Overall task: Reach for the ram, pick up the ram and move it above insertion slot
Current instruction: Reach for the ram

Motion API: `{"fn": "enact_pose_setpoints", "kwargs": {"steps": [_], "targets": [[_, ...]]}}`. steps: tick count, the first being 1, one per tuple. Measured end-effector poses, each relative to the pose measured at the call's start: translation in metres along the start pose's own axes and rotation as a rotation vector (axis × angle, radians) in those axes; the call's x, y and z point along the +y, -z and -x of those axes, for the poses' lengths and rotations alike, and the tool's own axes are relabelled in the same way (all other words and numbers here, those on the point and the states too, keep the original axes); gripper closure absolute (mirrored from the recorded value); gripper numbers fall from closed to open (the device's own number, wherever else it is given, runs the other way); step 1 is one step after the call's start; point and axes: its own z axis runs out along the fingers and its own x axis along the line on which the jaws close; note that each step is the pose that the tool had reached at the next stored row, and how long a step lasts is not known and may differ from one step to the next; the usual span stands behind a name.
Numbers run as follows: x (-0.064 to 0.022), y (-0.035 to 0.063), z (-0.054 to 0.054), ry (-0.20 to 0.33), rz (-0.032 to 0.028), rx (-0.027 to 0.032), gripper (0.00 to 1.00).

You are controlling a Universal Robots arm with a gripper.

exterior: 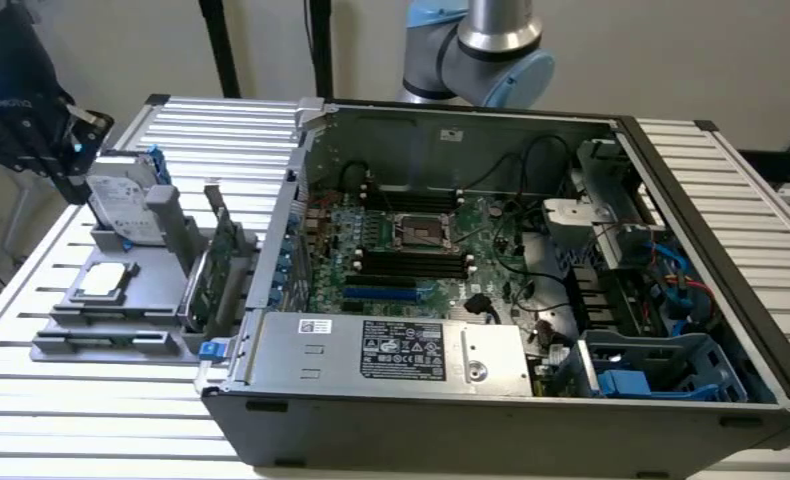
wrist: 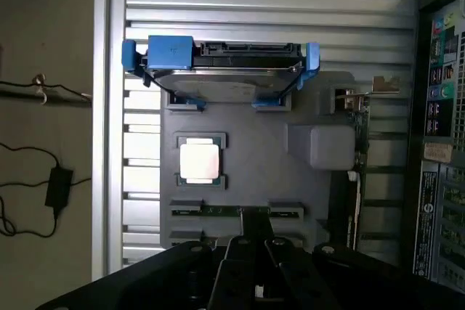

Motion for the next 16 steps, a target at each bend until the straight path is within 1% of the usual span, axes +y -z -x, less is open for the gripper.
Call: {"fn": "enact_pose_setpoints", "kwargs": {"steps": [6,11,13,16], "targets": [[-0.027,0.0011,-0.002,0.0,-0.0001,0.0,0.89],[-0.0442,0.0018,-0.004,0.001,-0.0001,0.0001,0.89],[-0.0487,0.0019,-0.006,0.001,-0.0002,0.0001,0.89],[-0.049,0.0019,-0.007,0.001,-0.0001,0.0,0.89]]}}
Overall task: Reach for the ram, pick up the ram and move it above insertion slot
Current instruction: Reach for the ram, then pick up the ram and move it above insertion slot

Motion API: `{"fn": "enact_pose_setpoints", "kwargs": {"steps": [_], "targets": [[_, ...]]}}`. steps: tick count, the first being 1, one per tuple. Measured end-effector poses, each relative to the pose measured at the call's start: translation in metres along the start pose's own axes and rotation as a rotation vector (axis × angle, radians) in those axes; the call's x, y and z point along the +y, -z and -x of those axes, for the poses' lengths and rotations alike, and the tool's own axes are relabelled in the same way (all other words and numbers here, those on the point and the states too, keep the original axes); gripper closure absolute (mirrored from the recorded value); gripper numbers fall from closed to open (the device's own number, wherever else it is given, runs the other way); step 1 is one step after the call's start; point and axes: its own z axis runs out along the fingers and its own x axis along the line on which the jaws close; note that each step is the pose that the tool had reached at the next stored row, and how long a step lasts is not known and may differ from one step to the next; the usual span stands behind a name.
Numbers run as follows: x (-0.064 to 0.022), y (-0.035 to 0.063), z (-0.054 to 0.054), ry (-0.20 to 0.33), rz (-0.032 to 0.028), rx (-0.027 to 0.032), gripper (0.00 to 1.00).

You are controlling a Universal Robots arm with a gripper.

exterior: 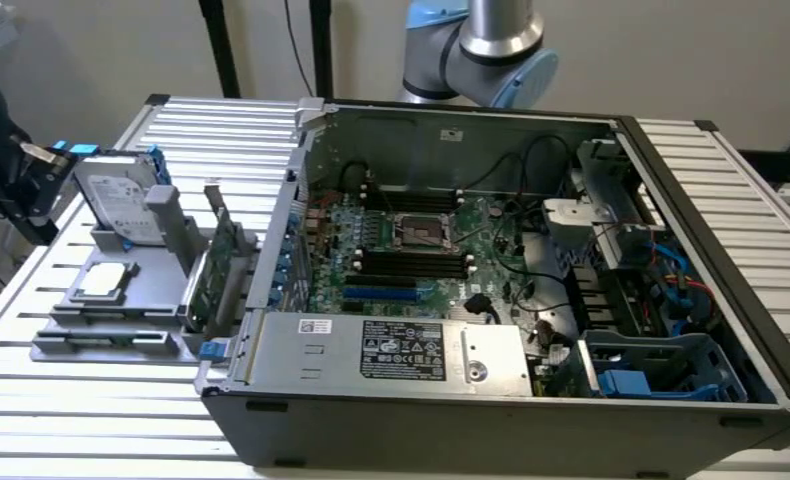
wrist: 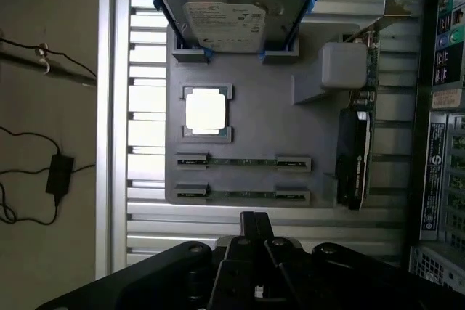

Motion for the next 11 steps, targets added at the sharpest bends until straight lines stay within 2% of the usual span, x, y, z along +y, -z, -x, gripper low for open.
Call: {"fn": "enact_pose_setpoints", "kwargs": {"steps": [11], "targets": [[-0.0001,0.0,0.0,0.0,0.0,0.0,0.89]]}}
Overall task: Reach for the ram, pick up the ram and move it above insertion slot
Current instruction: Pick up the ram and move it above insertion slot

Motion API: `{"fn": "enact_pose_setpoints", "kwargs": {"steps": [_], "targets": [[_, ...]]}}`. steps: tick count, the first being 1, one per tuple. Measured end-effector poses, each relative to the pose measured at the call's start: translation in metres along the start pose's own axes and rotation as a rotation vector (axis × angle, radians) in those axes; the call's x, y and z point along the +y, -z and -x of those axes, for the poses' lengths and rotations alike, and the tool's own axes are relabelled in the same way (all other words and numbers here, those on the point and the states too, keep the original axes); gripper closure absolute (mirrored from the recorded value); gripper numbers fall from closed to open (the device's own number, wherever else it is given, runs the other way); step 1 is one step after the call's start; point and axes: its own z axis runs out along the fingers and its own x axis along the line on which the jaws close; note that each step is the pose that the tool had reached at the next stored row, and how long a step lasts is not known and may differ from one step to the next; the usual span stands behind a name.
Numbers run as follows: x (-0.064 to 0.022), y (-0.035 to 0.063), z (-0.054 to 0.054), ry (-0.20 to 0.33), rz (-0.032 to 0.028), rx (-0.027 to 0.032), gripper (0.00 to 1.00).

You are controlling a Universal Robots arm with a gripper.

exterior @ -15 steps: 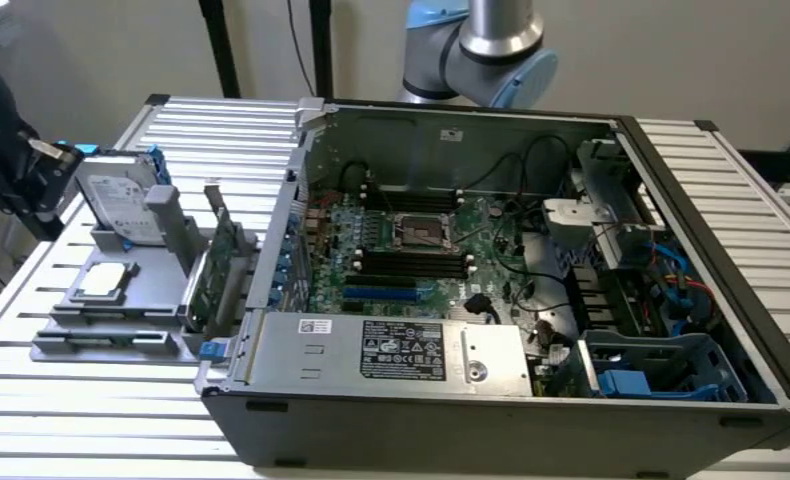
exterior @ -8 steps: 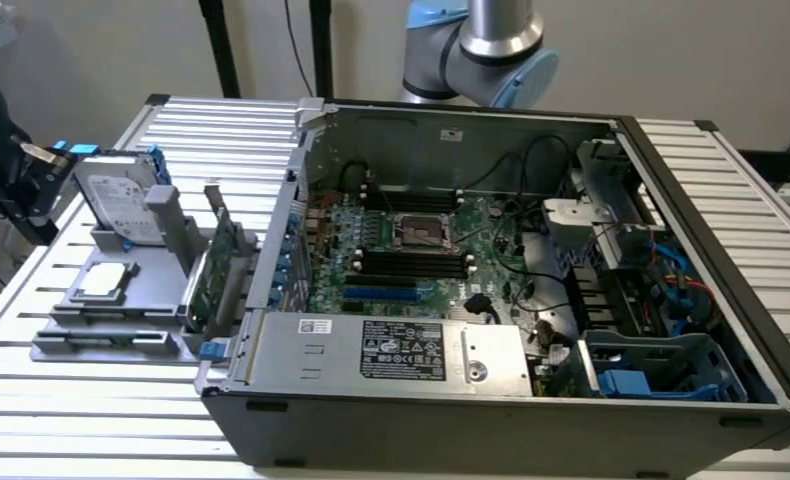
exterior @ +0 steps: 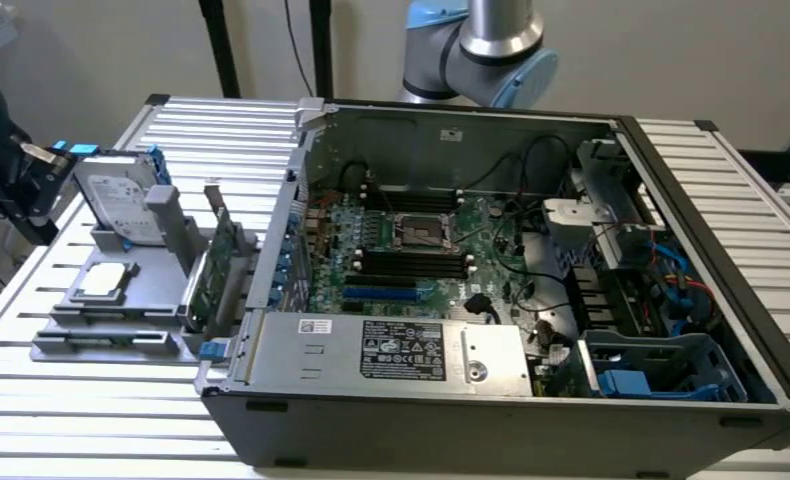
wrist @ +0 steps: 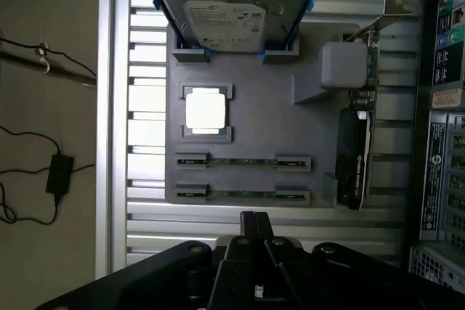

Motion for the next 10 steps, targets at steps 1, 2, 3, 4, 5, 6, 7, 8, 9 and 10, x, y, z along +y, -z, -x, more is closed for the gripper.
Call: {"fn": "enact_pose_setpoints", "kwargs": {"steps": [1,2,3,4,5,6,7,8,9,10], "targets": [[0.0,0.0,0.0,0.0,0.0,0.0,0.89],[0.0,0.0,0.0,0.0,0.0,0.0,0.89],[0.0005,0.0,-0.0003,0.0,0.0,-0.001,0.89],[0.0006,0.0,-0.0007,0.003,-0.0004,-0.0056,0.89],[0.0007,-0.0001,-0.0006,0.02,-0.0001,-0.0052,0.89],[0.0007,0.0,-0.0006,0.037,-0.0001,-0.0045,0.89],[0.0007,0.0,-0.0007,0.055,0.0,-0.0037,0.89],[0.0007,0.0,-0.0006,0.073,0.0003,-0.0031,0.89],[0.0007,0.0,-0.0007,0.091,0.0009,-0.0023,0.89],[0.0007,0.0,-0.0006,0.11,0.0017,-0.0017,0.89]]}}
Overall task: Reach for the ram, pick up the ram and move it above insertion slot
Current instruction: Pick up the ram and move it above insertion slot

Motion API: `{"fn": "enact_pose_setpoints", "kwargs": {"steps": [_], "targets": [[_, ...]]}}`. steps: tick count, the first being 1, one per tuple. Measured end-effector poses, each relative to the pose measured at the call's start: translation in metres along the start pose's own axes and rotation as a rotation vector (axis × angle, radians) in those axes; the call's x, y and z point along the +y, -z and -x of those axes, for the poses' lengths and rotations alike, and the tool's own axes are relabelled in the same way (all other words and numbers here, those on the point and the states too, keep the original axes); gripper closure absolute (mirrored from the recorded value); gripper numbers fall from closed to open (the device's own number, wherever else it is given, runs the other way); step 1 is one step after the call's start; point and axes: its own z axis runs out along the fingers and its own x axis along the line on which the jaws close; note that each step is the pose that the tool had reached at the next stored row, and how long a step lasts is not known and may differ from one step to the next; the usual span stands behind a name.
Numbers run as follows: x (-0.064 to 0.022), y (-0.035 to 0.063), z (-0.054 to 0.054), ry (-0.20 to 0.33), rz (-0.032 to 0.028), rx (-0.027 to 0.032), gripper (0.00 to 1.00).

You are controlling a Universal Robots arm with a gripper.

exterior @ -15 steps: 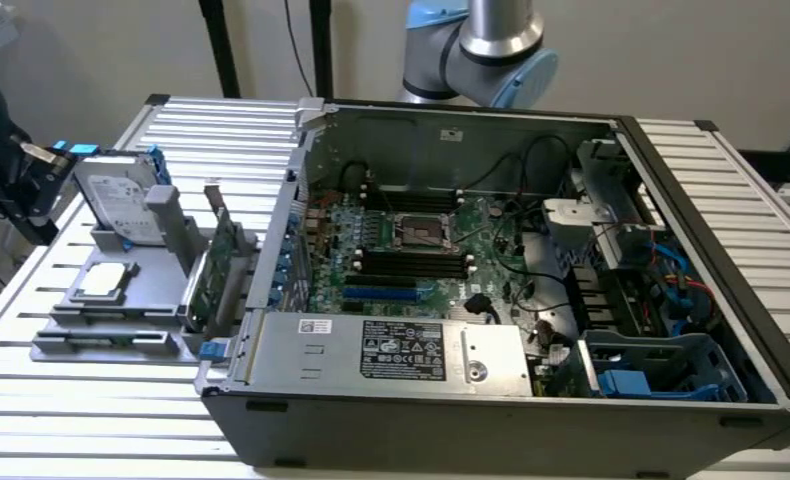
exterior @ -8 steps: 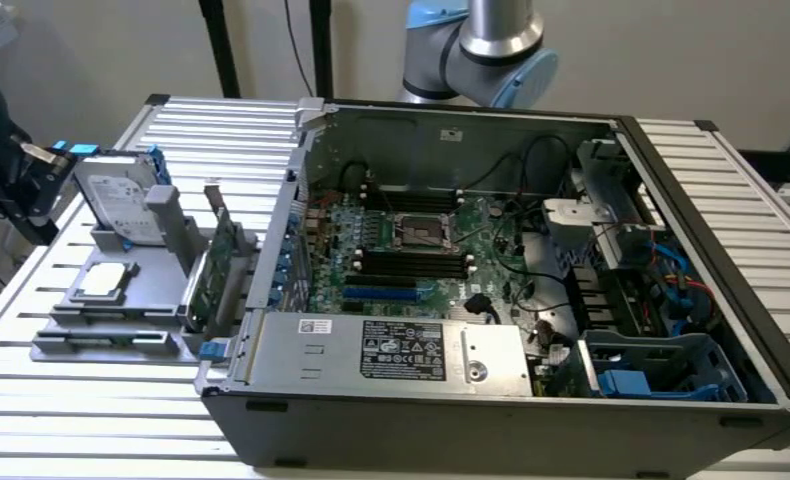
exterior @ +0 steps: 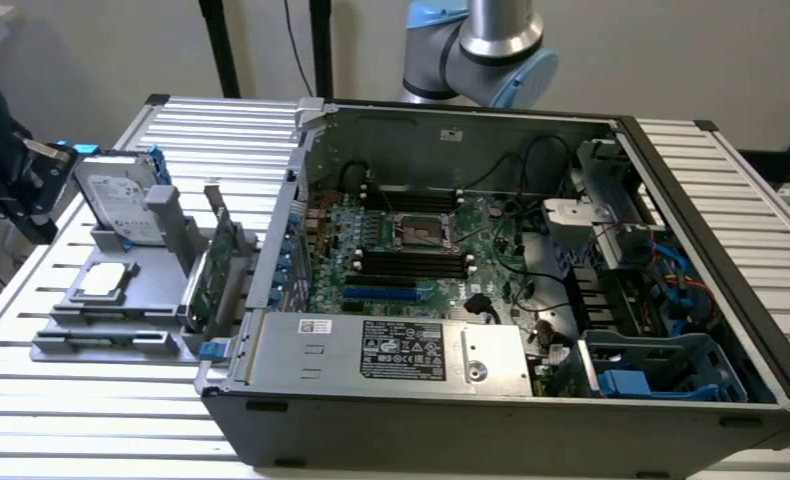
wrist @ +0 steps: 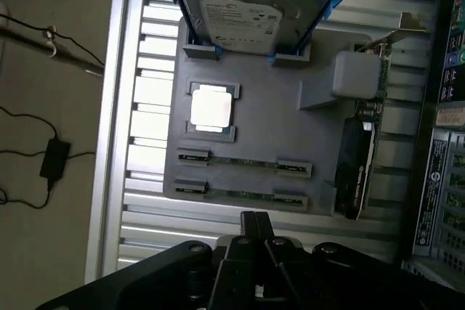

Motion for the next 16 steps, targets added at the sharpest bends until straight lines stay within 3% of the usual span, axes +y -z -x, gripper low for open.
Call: {"fn": "enact_pose_setpoints", "kwargs": {"steps": [7,16], "targets": [[0.0,0.0,0.0,0.127,0.0048,0.0046,0.89],[0.0,-0.0001,0.0,0.292,0.0059,0.0114,0.89]]}}
